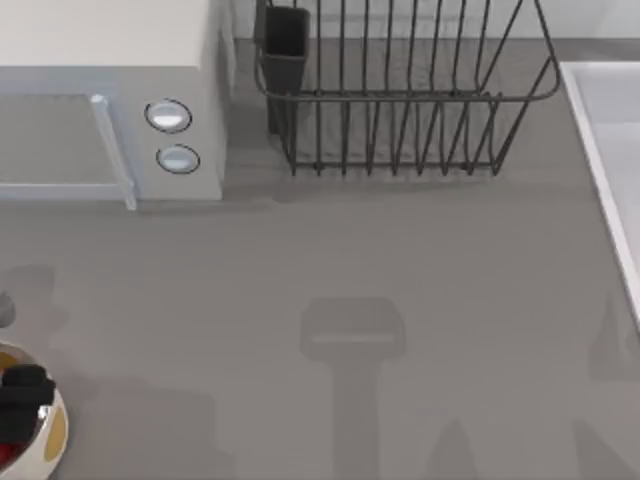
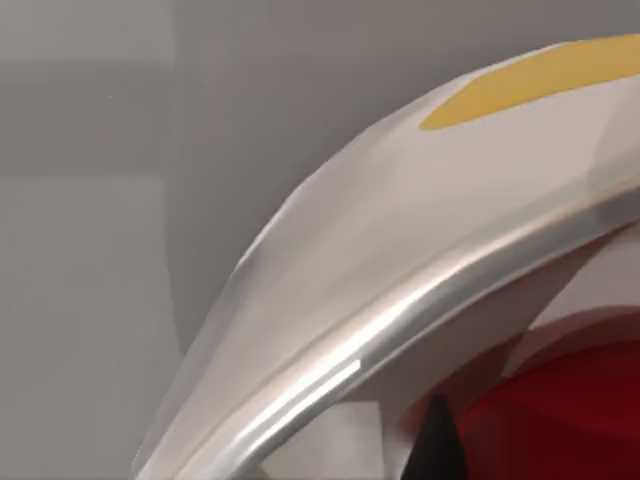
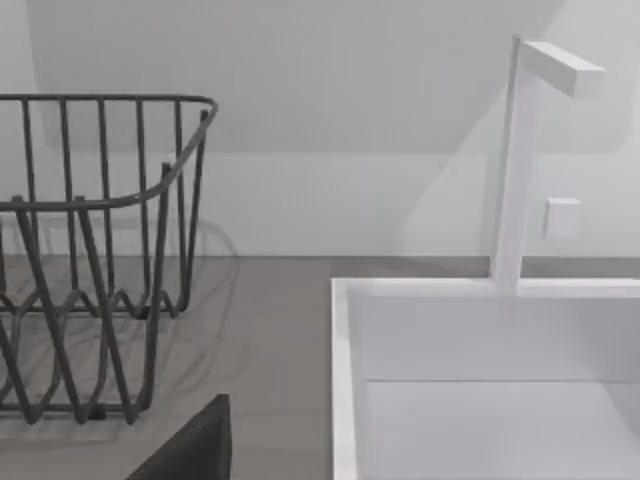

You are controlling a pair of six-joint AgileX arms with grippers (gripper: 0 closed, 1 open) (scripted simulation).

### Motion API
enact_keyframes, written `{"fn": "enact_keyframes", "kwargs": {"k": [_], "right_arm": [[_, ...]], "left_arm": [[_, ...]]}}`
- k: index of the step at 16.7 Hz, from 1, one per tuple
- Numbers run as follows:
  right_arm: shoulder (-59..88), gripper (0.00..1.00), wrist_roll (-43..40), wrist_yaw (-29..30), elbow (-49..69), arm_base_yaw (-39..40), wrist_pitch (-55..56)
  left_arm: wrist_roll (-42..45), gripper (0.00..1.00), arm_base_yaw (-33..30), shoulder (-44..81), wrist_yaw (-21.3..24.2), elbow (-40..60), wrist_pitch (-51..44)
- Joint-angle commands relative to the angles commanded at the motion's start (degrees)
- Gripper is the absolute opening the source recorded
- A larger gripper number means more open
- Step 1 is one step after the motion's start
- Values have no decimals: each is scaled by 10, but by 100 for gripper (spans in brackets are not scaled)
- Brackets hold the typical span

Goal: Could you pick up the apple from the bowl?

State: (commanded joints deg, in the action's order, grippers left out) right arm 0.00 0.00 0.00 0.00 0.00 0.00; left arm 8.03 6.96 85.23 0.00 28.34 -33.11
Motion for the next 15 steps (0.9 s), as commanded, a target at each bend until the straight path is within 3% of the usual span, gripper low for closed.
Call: {"fn": "enact_keyframes", "kwargs": {"k": [11,15], "right_arm": [[0,100,0,0,0,0,0],[0,100,0,0,0,0,0]], "left_arm": [[0,2,0,0,0,0,0],[0,0,0,0,0,0,0]]}}
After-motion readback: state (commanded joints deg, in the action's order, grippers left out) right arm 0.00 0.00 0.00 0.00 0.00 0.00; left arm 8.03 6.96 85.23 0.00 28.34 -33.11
